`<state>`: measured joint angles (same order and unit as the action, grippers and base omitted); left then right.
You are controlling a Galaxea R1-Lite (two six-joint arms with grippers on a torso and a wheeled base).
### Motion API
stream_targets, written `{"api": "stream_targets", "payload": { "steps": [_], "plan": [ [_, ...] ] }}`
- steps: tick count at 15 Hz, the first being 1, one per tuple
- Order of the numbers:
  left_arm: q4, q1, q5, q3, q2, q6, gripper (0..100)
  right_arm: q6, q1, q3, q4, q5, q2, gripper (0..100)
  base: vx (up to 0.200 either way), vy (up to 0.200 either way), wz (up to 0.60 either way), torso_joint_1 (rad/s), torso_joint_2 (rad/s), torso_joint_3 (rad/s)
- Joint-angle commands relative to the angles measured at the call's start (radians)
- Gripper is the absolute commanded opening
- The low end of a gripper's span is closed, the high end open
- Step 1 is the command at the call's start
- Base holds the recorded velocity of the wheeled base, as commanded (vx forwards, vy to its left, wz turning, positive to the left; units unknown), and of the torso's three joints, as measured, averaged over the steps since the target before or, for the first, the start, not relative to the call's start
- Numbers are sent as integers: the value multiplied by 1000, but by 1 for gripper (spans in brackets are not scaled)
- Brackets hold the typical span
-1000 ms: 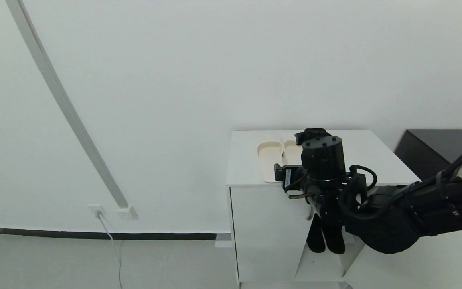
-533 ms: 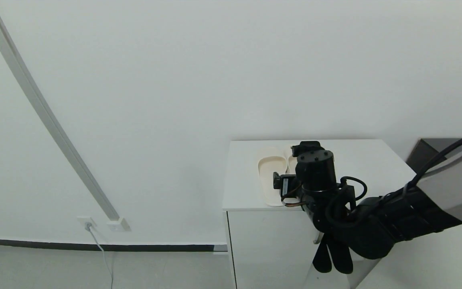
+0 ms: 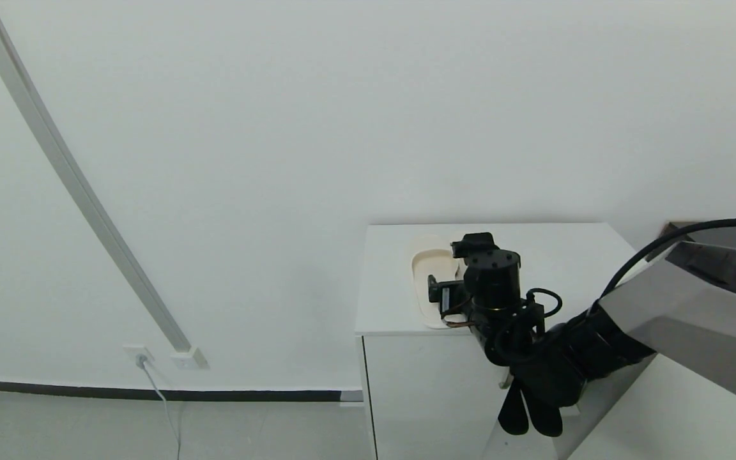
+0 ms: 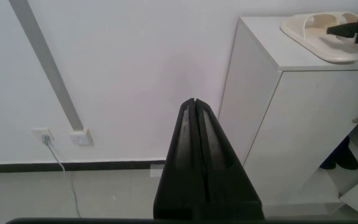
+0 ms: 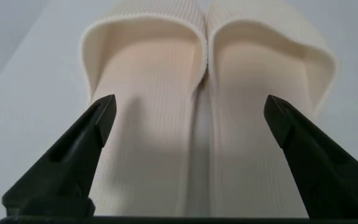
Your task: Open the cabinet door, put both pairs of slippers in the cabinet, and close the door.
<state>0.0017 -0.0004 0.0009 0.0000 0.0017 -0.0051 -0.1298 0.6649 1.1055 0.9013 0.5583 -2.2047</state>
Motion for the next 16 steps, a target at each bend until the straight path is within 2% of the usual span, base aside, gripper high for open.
{"api": "stream_targets", "payload": {
  "steps": [1,10,14,15,16],
  "plan": [
    [0,0,1,0,0,-1,0,4,-30,62,1,-21,-66,100,0,0,0,0,0,0],
    [0,0,-1,0,0,1,0,2,-84,343,-190,-63,-153,100,0,0,0,0,0,0],
    [0,0,-1,0,0,1,0,1,-97,396,-225,-63,-164,100,0,0,0,0,0,0],
    [0,0,-1,0,0,1,0,1,-100,399,-226,-63,-164,0,0,0,0,0,0,0],
    [0,0,-1,0,0,1,0,1,-103,401,-226,-63,-165,0,0,0,0,0,0,0]
  ]
}}
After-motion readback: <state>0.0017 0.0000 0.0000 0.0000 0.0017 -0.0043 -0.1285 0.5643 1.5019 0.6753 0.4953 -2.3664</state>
